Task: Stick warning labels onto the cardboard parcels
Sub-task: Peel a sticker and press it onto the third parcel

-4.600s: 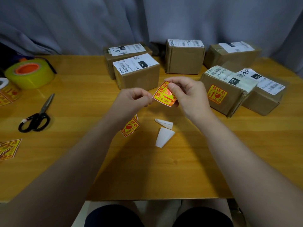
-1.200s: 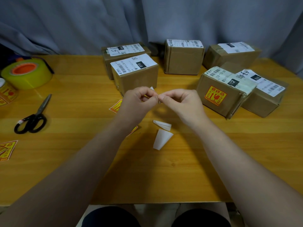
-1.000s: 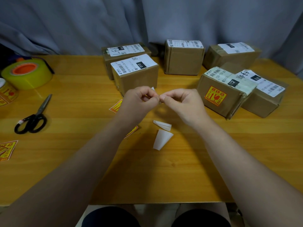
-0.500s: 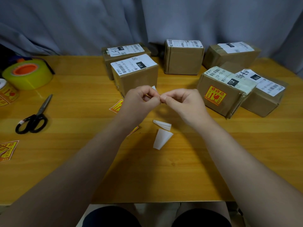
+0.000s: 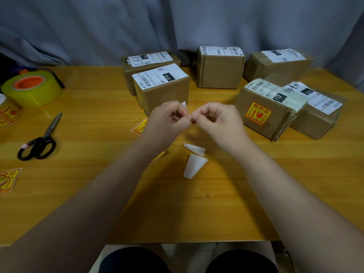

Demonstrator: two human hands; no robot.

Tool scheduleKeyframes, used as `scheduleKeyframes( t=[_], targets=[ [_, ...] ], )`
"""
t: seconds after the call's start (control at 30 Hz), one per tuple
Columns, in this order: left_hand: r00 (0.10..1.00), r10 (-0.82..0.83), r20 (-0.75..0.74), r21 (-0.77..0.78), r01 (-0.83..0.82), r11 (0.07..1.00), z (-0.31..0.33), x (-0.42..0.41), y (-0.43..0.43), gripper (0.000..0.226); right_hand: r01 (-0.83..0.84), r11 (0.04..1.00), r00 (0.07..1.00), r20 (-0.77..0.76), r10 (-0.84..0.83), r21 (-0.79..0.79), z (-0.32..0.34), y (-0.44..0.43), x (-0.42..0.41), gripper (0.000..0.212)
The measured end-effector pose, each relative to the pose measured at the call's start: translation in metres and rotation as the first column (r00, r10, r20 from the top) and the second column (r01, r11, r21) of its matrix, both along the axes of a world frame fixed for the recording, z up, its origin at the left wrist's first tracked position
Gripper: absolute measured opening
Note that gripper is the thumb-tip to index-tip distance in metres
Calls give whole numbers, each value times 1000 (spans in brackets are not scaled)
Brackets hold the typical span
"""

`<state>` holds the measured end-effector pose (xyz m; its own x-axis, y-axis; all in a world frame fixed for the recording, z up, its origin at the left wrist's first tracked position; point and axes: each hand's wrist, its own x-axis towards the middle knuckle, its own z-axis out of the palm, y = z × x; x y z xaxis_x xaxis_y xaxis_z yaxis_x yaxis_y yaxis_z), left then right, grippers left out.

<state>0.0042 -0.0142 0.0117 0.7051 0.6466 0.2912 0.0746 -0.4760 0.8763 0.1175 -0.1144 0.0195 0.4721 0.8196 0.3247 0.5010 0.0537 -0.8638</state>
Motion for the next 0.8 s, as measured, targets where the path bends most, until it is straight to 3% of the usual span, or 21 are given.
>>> scheduleKeyframes(
  t=[0.1, 0.13, 0.3, 0.53, 0.8],
  targets=[
    [999, 12, 31, -153, -7, 988, 1, -5, 1, 14, 63, 996, 959, -279, -44, 57, 1, -1, 5, 17],
    [999, 7, 35, -189, -1, 982, 1, -7, 2, 14, 83, 994, 950, -307, -60, 64, 0, -2, 8, 19],
    [999, -32, 19, -169, 35, 985, 2, -6, -2, 6, 37, 999, 994, -104, -34, 30, -4, 2, 4, 9],
    [1000, -21, -22, -93, 19, 995, 7, -5, 0, 2, -1, 999, 997, -78, 4, 38, -3, 4, 5, 8],
    [999, 7, -46, -20, -8, 1000, 8, -5, -1, 15, -40, 999, 998, -47, 40, -8, 1, 2, 4, 6]
  ],
)
